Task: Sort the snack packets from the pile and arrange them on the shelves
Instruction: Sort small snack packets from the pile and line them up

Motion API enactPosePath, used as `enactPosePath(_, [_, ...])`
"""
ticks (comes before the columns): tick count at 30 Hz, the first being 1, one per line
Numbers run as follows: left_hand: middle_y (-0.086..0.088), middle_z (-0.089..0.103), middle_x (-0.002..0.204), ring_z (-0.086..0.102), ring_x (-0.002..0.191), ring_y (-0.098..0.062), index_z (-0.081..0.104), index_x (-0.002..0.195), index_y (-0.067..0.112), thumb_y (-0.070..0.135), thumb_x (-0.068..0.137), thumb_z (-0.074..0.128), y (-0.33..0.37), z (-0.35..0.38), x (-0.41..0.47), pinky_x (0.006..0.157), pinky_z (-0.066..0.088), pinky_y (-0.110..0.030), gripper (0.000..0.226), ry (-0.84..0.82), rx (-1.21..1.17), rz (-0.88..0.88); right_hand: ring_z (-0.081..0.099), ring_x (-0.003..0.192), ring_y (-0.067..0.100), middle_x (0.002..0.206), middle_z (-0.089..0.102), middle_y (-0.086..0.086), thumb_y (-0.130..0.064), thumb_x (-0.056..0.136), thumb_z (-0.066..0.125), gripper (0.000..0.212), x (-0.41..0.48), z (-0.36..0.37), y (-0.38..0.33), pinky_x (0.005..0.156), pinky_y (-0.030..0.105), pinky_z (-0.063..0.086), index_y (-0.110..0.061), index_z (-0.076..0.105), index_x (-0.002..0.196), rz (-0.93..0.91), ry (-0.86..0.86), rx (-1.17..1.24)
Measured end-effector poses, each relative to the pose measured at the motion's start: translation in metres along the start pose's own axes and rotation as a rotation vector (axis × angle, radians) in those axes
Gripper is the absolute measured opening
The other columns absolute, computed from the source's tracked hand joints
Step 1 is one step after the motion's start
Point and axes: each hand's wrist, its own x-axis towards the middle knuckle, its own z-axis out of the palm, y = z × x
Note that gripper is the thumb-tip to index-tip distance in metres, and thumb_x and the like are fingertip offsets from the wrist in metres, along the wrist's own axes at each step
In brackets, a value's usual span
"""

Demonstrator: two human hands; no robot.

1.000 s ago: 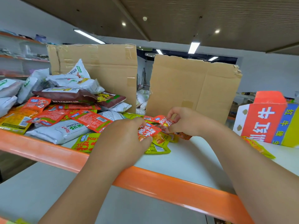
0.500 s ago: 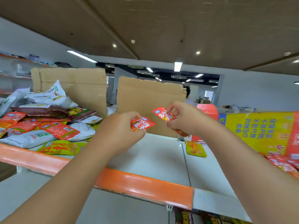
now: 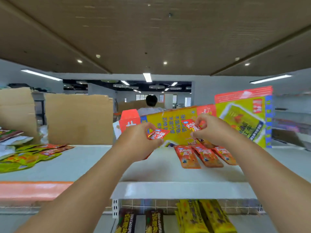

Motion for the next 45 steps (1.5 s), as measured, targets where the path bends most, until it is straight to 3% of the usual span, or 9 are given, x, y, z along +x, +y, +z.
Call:
enactPosePath(7, [0.006, 0.065, 0.115, 0.064, 0.092, -0.021, 0.058, 0.127, 0.04, 0.062, 0.083, 0.069, 0.069, 0.07, 0.013, 0.083, 0.055, -0.036, 0.05, -0.049, 0.008, 0.042, 0.06, 0.081, 0.018, 0.097, 0.059, -0.005, -0.046, 0.08, 0.08, 0.035, -0.008, -0.035, 0.084, 0.063, 0.031, 0.043, -0.027, 0.055, 0.095, 0.096, 0.006, 0.008])
enactPosePath(10, [0.006, 0.064, 0.118, 0.061, 0.099, -0.018, 0.057, 0.13, 0.041, 0.064, 0.083, 0.068, 0.082, 0.093, 0.02, 0.081, 0.053, -0.032, 0.053, -0.059, 0.015, 0.03, 0.058, 0.069, 0.017, 0.091, 0.062, -0.003, -0.047, 0.081, 0.079, 0.036, -0.006, -0.032, 0.104, 0.059, 0.03, 0.042, -0.025, 0.053, 0.095, 0.118, -0.003, 0.011])
enactPosePath(14, [0.004, 0.064, 0.113, 0.057, 0.094, -0.016, 0.056, 0.132, 0.036, 0.065, 0.084, 0.066, 0.096, 0.114, 0.032, 0.073, 0.046, -0.028, 0.056, -0.015, 0.014, -0.011, 0.053, 0.065, 0.016, 0.08, 0.061, -0.003, -0.048, 0.083, 0.076, 0.038, 0.003, -0.025, 0.12, 0.055, 0.03, 0.037, -0.022, 0.053, 0.096, 0.142, 0.0, 0.037])
enactPosePath(19, [0.005, 0.061, 0.108, 0.055, 0.088, -0.013, 0.058, 0.124, 0.032, 0.064, 0.086, 0.065, 0.096, 0.137, 0.025, 0.07, 0.043, -0.026, 0.05, 0.008, 0.022, -0.072, 0.059, 0.079, 0.016, 0.089, 0.064, -0.003, -0.05, 0.082, 0.075, 0.04, 0.011, -0.009, 0.134, 0.06, 0.032, 0.04, -0.02, 0.05, 0.091, 0.152, 0.03, -0.018])
enactPosePath(23, [0.005, 0.063, 0.108, 0.056, 0.088, -0.014, 0.059, 0.121, 0.032, 0.065, 0.085, 0.063, 0.088, 0.141, 0.025, 0.07, 0.044, -0.028, 0.048, 0.031, 0.034, -0.108, 0.053, 0.07, 0.012, 0.083, 0.06, -0.004, -0.049, 0.083, 0.075, 0.039, 0.016, -0.008, 0.148, 0.054, 0.031, 0.034, -0.025, 0.044, 0.083, 0.193, 0.035, -0.057])
enactPosePath(30, [0.008, 0.06, 0.1, 0.061, 0.086, -0.015, 0.06, 0.116, 0.037, 0.067, 0.083, 0.062, 0.084, 0.141, 0.026, 0.068, 0.049, -0.029, 0.044, 0.029, 0.054, -0.11, 0.05, 0.071, 0.013, 0.08, 0.054, -0.006, -0.048, 0.084, 0.071, 0.039, 0.021, 0.004, 0.164, 0.055, 0.029, 0.032, -0.027, 0.038, 0.08, 0.259, -0.058, -0.155])
enactPosePath(35, [0.008, 0.061, 0.102, 0.062, 0.087, -0.014, 0.059, 0.117, 0.039, 0.068, 0.083, 0.063, 0.083, 0.142, 0.024, 0.069, 0.053, -0.03, 0.045, 0.018, 0.052, -0.112, 0.053, 0.061, 0.009, 0.072, 0.06, -0.007, -0.042, 0.084, 0.07, 0.033, 0.018, 0.007, 0.165, 0.052, 0.029, 0.032, -0.025, 0.042, 0.082, 0.267, -0.053, -0.178])
enactPosePath(45, [0.006, 0.066, 0.105, 0.064, 0.086, -0.015, 0.058, 0.118, 0.04, 0.069, 0.082, 0.063, 0.083, 0.143, 0.026, 0.067, 0.05, -0.029, 0.046, 0.013, 0.054, -0.124, 0.054, 0.067, 0.009, 0.074, 0.054, -0.011, -0.047, 0.081, 0.071, 0.036, 0.023, 0.013, 0.172, 0.06, 0.03, 0.04, -0.028, 0.041, 0.088, 0.241, -0.051, -0.28])
